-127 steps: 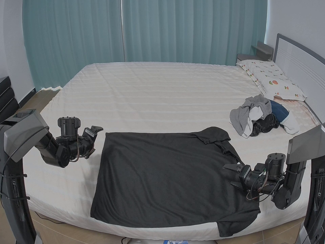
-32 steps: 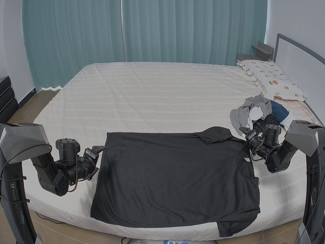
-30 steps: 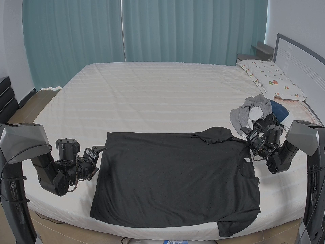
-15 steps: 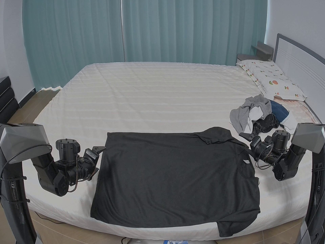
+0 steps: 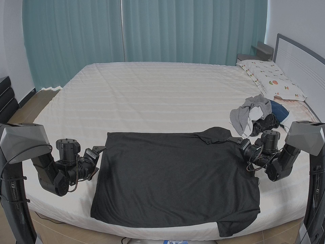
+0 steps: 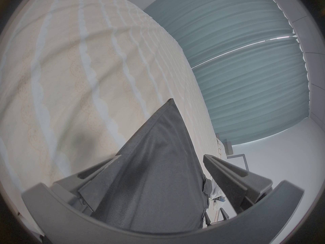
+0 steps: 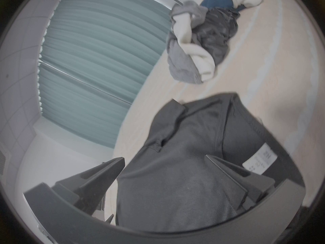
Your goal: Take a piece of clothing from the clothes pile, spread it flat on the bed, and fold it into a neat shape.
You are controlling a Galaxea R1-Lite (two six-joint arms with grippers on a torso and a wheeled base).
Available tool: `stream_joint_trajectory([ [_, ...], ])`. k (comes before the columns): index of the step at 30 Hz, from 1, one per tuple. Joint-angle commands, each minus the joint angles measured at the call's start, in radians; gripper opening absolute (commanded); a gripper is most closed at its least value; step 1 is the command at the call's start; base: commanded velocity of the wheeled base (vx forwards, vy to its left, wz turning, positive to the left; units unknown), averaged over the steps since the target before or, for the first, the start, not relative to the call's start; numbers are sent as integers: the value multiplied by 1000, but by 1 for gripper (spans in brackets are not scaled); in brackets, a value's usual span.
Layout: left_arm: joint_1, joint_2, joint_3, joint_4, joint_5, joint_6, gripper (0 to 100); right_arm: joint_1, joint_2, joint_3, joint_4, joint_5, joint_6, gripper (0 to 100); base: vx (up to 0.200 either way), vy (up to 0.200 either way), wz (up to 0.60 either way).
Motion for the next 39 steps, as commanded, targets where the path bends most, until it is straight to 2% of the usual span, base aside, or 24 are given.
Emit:
stream_joint_trajectory([
  [1,-1,5,0,-1,8,1,100,119,10,-196,203,-106,0,100,0,0,0],
  [3,-1,5,-1,-1,8,1,100,124,10,-245,240,-109,-1,100,0,0,0],
  [7,-1,7,0,-1,8,1,100,136,42,-391,421,-122,0,100,0,0,0],
  [10,-1,7,-1,-1,8,1,100,136,79,-470,498,-132,0,100,0,0,0],
  [19,-1,7,-1,-1,10,1,100,110,201,-628,562,-169,0,100,0,0,0],
  [30,-6,16,-4,-10,37,1,100,107,234,-771,626,-232,-4,100,0,0,0],
  [31,-7,22,-1,-24,39,1,100,107,240,-786,639,-234,-6,0,0,0,0],
  [36,-9,28,7,-57,39,2,100,107,240,-803,626,-235,-32,0,0,0,0],
  [39,-9,28,7,-57,39,2,100,95,226,-808,556,-227,-116,0,0,0,0],
])
